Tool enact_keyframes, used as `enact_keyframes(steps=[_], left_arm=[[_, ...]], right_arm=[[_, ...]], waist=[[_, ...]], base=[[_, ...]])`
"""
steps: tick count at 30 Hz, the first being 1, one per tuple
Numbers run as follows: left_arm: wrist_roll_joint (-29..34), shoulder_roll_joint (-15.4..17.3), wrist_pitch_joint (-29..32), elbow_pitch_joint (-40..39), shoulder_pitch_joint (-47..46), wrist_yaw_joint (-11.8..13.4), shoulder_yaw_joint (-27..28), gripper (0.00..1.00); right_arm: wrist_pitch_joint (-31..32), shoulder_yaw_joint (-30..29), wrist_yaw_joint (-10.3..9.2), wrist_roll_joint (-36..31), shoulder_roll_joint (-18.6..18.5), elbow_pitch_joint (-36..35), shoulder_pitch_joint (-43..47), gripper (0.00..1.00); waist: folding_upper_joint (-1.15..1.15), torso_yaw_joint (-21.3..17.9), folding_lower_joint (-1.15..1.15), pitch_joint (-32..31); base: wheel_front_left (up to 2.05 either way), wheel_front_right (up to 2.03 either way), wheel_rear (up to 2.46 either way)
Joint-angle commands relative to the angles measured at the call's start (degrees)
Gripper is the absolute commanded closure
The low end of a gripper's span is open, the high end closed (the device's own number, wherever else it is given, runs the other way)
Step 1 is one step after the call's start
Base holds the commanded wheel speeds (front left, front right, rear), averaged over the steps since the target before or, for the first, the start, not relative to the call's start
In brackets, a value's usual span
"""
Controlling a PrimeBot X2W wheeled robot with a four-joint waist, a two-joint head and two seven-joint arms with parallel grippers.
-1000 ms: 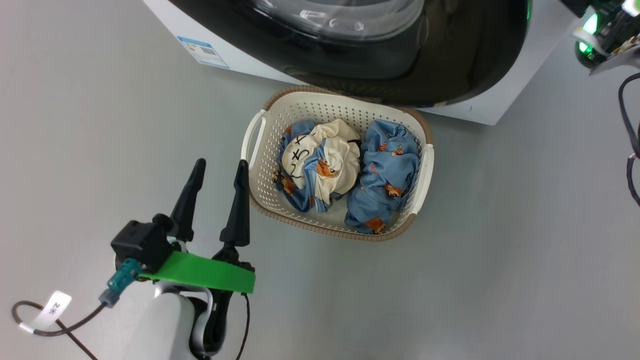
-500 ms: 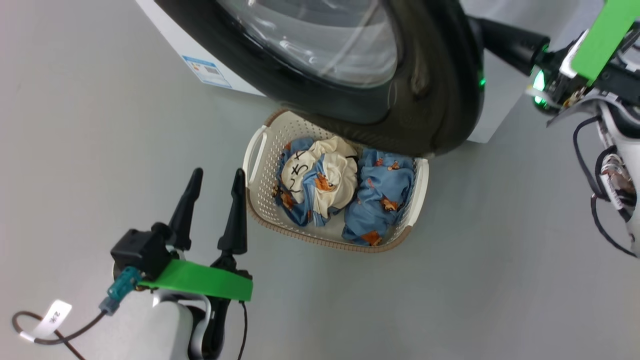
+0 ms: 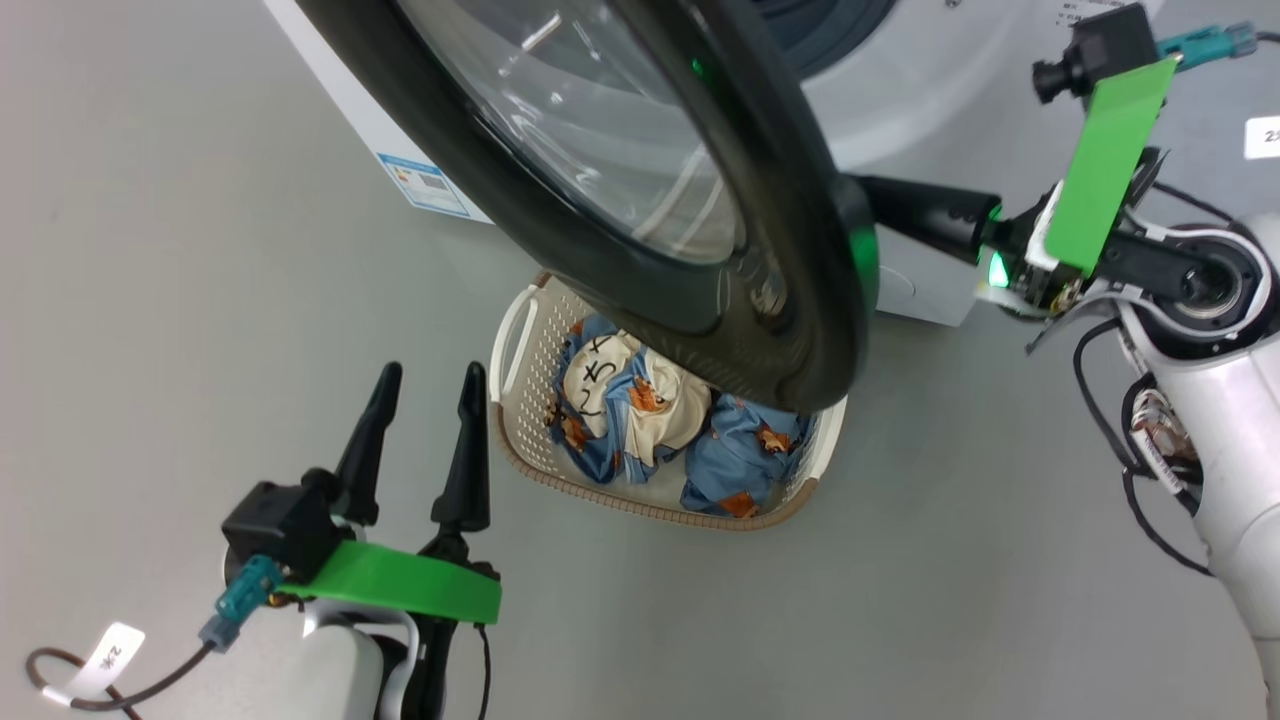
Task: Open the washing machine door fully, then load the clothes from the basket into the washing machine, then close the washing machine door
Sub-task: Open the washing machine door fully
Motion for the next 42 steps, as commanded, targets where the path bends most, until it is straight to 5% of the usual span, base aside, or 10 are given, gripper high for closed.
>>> enact_keyframes(steps=[1, 25, 42], left_arm=[[0.5, 0.9, -0.4, -1.1, 0.8, 0.1, 2.1, 0.0], [-0.2, 0.9, -0.4, -1.6, 3.5, 0.8, 1.9, 0.0], [1.6, 0.9, -0.4, -0.3, 4.6, 0.2, 2.9, 0.0]], right_arm=[[0.8, 1.0, 0.34, -0.3, 1.3, -2.2, 1.7, 1.0], [5.8, 4.9, 0.34, 0.7, 6.2, -7.5, 8.6, 1.0], [3.3, 3.3, 0.34, -0.9, 7.1, -7.8, 11.4, 1.0]], waist=[[0.0, 0.3, 0.0, -0.5], [0.0, 3.9, 0.0, -4.2], [0.0, 2.3, 0.0, -7.0]], base=[[0.0, 0.0, 0.0], [0.0, 0.0, 0.0], [0.0, 0.0, 0.0]])
